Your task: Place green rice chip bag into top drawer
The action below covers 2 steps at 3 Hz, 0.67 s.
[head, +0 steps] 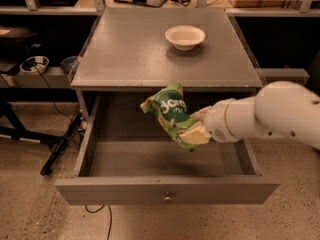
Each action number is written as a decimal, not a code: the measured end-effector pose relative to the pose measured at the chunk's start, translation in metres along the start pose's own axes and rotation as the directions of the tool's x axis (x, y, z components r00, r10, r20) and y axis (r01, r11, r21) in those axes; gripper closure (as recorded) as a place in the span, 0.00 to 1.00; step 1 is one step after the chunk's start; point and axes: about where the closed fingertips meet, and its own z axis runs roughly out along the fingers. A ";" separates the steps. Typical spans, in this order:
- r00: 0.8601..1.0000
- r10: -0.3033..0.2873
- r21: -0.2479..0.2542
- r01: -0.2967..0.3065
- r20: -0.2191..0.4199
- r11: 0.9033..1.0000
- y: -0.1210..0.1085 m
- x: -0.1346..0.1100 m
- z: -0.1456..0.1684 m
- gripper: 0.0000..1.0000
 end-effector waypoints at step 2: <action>0.996 0.064 0.050 -0.061 -0.054 0.997 0.007 0.038 0.025 1.00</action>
Offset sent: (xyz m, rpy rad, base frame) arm -0.0072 -0.0191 -0.0781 -0.0561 0.0714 -0.1571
